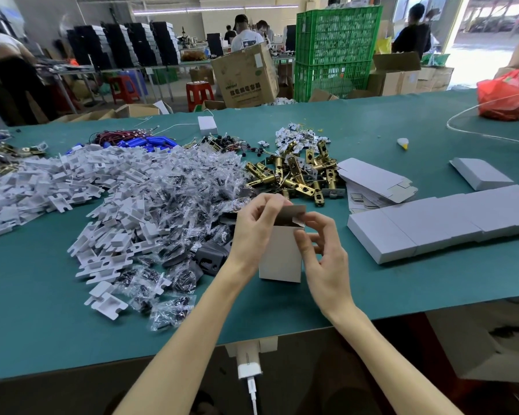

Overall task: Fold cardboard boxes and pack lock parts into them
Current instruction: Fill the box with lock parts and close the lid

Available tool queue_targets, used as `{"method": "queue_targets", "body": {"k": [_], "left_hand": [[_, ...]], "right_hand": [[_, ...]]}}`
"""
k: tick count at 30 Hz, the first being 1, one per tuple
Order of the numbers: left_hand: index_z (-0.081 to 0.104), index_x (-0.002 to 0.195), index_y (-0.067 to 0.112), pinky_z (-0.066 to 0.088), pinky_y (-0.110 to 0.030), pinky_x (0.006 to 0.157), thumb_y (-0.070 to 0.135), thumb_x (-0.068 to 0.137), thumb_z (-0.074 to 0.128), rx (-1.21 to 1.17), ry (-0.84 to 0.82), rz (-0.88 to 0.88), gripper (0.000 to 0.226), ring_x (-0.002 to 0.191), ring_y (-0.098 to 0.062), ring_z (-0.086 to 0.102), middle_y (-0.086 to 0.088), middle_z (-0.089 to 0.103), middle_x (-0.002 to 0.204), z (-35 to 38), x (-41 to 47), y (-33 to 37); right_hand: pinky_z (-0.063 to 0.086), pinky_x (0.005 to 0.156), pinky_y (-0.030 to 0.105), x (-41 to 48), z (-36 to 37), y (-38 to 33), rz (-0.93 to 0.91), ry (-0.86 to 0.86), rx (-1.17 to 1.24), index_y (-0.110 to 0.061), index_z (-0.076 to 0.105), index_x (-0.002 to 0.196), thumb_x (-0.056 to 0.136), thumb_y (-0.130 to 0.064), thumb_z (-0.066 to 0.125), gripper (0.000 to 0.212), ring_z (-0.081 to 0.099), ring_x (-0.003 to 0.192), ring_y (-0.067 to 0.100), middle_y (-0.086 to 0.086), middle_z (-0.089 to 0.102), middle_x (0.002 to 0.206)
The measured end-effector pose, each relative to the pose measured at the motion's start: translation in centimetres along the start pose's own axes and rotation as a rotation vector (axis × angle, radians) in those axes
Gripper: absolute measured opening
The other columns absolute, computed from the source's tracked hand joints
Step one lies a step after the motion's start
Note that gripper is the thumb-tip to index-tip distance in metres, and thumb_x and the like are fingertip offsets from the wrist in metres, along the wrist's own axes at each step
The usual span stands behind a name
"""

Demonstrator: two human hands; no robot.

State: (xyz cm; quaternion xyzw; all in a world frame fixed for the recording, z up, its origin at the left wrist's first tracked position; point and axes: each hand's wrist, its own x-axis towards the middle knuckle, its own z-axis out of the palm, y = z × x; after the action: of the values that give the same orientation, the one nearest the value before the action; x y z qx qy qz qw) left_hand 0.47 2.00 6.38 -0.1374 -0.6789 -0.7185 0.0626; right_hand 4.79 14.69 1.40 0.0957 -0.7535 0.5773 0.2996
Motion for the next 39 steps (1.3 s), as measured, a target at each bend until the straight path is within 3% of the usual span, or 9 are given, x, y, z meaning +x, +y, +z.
{"method": "queue_targets", "body": {"k": [3, 8, 13, 20, 30, 35, 39], "left_hand": [[0.075, 0.1, 0.023, 0.055, -0.031, 0.077, 0.035, 0.097, 0.058, -0.011, 0.003, -0.005, 0.021, 0.094, -0.013, 0.07, -0.001, 0.077, 0.107, -0.4, -0.8, -0.7], [0.074, 0.106, 0.029, 0.056, -0.025, 0.074, 0.033, 0.095, 0.065, -0.094, -0.005, -0.019, 0.015, 0.096, -0.011, 0.069, 0.0, 0.076, 0.115, -0.8, -1.8, -1.8], [0.073, 0.103, 0.024, 0.057, -0.029, 0.069, 0.043, 0.093, 0.069, -0.074, -0.001, -0.037, 0.022, 0.088, -0.014, 0.067, -0.009, 0.076, 0.109, -1.2, -1.6, -1.3], [0.069, 0.105, 0.018, 0.056, -0.041, 0.074, 0.037, 0.093, 0.07, -0.073, -0.008, -0.027, 0.022, 0.09, -0.02, 0.067, -0.013, 0.075, 0.112, -1.1, -1.4, -1.1], [0.068, 0.103, 0.024, 0.059, -0.028, 0.066, 0.025, 0.101, 0.067, -0.098, -0.002, 0.066, 0.002, 0.084, -0.015, 0.07, -0.01, 0.075, 0.107, -0.5, -1.5, -1.5], [0.07, 0.1, 0.028, 0.059, -0.031, 0.07, 0.027, 0.1, 0.069, -0.071, 0.013, 0.085, 0.001, 0.087, -0.017, 0.07, -0.003, 0.076, 0.107, -0.5, -1.8, -1.8], [0.069, 0.098, 0.03, 0.06, -0.031, 0.072, 0.03, 0.099, 0.07, -0.057, 0.024, 0.085, 0.002, 0.09, -0.017, 0.071, -0.004, 0.076, 0.109, -0.6, -1.8, -1.8]], "right_hand": [[0.047, 0.07, 0.01, -0.1, 0.0, 0.2, 0.028, 0.017, 0.028, -0.043, 0.048, 0.122, 0.103, -0.036, 0.058, 0.023, 0.067, 0.097, 0.004, -0.023, 0.064, 0.118], [0.048, 0.074, 0.012, 0.1, -0.1, 0.3, 0.052, 0.009, 0.046, -0.04, 0.05, 0.133, 0.103, -0.036, 0.058, 0.031, 0.067, 0.096, 0.007, -0.016, 0.066, 0.121], [0.048, 0.068, 0.01, 0.1, -0.1, 0.3, 0.033, -0.018, 0.023, -0.047, 0.055, 0.128, 0.105, -0.036, 0.055, 0.026, 0.067, 0.095, 0.01, -0.019, 0.065, 0.122], [0.052, 0.065, 0.014, 0.1, 0.0, 0.2, 0.048, -0.015, 0.043, -0.046, 0.055, 0.128, 0.103, -0.044, 0.054, 0.025, 0.068, 0.098, 0.013, -0.024, 0.065, 0.117], [0.05, 0.069, 0.011, -0.1, 0.0, 0.4, 0.013, -0.011, 0.021, -0.05, 0.051, 0.134, 0.103, -0.043, 0.055, 0.033, 0.067, 0.1, 0.009, -0.025, 0.062, 0.123], [0.055, 0.072, 0.015, 0.0, -0.1, 0.3, -0.005, -0.002, 0.011, -0.055, 0.044, 0.142, 0.103, -0.038, 0.056, 0.045, 0.066, 0.098, 0.009, -0.022, 0.059, 0.124], [0.053, 0.073, 0.015, -0.2, 0.0, 0.6, -0.043, -0.012, -0.013, -0.042, 0.05, 0.143, 0.105, -0.03, 0.055, 0.04, 0.065, 0.097, 0.013, -0.023, 0.058, 0.128]]}}
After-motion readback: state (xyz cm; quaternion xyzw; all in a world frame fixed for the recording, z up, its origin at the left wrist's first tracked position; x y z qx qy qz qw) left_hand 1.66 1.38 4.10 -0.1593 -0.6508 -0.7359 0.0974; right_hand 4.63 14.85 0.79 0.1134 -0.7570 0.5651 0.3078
